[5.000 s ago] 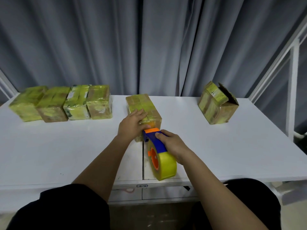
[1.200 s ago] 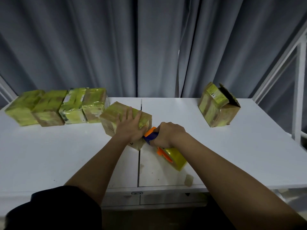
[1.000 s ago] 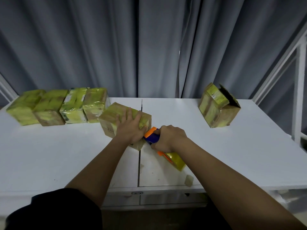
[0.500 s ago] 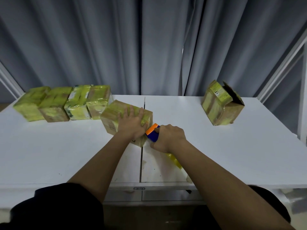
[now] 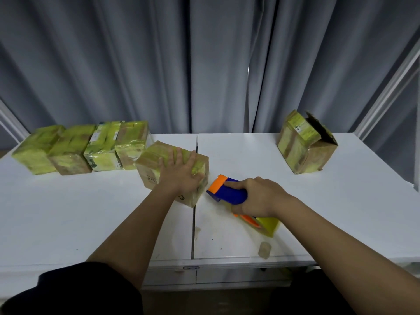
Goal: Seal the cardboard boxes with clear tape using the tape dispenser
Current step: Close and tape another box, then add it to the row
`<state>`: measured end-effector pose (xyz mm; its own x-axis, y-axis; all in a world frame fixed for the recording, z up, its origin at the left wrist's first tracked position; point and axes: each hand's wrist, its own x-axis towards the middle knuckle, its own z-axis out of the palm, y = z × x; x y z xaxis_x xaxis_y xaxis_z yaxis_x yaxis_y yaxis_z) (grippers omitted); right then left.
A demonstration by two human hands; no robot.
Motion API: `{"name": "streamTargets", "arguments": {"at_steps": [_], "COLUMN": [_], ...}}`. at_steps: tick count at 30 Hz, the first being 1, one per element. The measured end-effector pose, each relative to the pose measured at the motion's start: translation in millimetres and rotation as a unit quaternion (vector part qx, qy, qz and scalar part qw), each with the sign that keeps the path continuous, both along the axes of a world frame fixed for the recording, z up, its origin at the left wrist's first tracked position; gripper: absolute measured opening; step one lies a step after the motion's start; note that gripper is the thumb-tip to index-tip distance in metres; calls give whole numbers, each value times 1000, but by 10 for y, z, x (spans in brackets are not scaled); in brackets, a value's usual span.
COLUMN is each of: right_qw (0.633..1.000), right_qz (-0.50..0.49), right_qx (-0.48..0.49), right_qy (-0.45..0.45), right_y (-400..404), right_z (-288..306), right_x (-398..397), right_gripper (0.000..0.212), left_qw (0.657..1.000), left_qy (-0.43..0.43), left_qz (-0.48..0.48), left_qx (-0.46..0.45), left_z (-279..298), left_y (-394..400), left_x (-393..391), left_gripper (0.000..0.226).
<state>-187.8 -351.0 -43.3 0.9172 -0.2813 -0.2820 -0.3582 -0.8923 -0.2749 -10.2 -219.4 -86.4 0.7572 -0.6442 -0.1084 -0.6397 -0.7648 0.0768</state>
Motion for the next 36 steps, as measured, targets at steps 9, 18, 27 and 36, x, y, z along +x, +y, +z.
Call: {"name": "streamTargets", "arguments": {"at_steps": [9,18,27,36], "right_qw": [998,995,989,985], "right_qz": [-7,-9,-60,23], "right_qx": [-22,-81,-84,-166], "right_qy": [51,55,105,32], "right_y": [166,310,169,73], "right_z": [68,15,-88,-85], "right_x": [361,612,561,461], "right_gripper": [62,45,38,35], "left_qw": [997,998,998,996], "left_qy": [50,-14,-35,-59], "left_qz": [59,40,24,48], "left_qx": [-21,-39,-53,-51], "left_z": [74,-19,-100,-137], "left_y": [-151,-70,309,478], "left_x": [-96,-129,-18,108], "left_gripper": [85,75,66,71]}}
